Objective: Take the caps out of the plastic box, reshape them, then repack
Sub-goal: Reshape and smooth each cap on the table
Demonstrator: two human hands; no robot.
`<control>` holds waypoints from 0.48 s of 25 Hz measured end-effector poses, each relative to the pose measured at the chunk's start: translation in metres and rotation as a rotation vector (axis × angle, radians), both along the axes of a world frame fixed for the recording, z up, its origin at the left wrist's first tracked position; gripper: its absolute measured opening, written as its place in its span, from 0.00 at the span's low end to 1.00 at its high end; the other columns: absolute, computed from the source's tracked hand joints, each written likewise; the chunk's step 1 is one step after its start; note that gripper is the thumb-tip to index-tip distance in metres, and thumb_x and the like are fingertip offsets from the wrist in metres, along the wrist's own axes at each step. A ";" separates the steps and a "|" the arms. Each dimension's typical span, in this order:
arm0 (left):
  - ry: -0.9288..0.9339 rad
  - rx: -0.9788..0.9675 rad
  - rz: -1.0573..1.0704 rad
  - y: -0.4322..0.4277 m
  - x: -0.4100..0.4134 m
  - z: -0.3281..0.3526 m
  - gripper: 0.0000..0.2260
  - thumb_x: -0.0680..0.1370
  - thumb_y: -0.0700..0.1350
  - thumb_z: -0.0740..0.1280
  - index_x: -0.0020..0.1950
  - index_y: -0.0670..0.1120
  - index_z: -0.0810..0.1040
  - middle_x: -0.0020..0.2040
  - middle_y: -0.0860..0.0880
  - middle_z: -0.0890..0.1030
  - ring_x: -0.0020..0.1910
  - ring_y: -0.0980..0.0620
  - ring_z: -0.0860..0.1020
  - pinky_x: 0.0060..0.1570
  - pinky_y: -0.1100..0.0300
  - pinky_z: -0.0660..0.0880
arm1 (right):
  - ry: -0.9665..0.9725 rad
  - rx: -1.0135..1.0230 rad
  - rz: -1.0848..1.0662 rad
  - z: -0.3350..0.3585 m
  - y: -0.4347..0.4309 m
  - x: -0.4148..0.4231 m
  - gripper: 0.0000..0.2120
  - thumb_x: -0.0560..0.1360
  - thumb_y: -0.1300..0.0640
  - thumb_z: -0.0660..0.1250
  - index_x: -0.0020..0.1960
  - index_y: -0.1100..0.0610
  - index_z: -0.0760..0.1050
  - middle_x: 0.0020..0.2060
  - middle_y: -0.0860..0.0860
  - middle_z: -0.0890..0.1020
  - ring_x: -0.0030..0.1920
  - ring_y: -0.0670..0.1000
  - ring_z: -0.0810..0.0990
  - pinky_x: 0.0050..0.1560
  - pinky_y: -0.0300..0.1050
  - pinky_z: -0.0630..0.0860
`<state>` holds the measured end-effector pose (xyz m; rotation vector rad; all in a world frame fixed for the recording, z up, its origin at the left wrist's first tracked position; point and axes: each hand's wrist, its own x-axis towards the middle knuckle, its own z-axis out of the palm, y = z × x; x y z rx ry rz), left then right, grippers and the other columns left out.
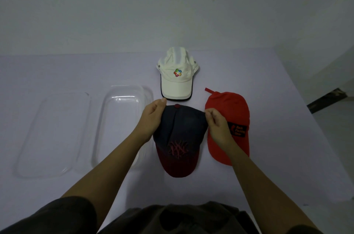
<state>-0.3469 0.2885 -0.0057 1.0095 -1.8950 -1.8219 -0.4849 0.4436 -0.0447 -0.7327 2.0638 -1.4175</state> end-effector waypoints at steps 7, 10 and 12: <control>0.050 -0.100 0.000 0.011 -0.005 0.016 0.17 0.82 0.50 0.54 0.33 0.47 0.65 0.29 0.53 0.67 0.26 0.63 0.67 0.30 0.71 0.67 | -0.040 0.058 -0.014 -0.006 -0.015 0.009 0.13 0.81 0.53 0.51 0.40 0.47 0.68 0.35 0.49 0.73 0.36 0.47 0.71 0.39 0.47 0.70; 0.107 -0.045 0.043 0.018 -0.008 0.019 0.18 0.82 0.48 0.53 0.34 0.48 0.67 0.30 0.54 0.69 0.26 0.65 0.70 0.30 0.74 0.68 | -0.081 -0.061 -0.010 0.001 -0.017 0.019 0.13 0.81 0.53 0.53 0.41 0.51 0.72 0.38 0.55 0.74 0.40 0.51 0.72 0.41 0.47 0.70; 0.105 -0.095 0.004 0.015 -0.005 0.023 0.18 0.82 0.49 0.53 0.33 0.48 0.66 0.29 0.54 0.68 0.26 0.64 0.69 0.30 0.73 0.67 | -0.084 -0.147 -0.066 0.010 -0.015 0.021 0.14 0.81 0.55 0.55 0.38 0.53 0.70 0.36 0.55 0.72 0.37 0.50 0.69 0.38 0.44 0.68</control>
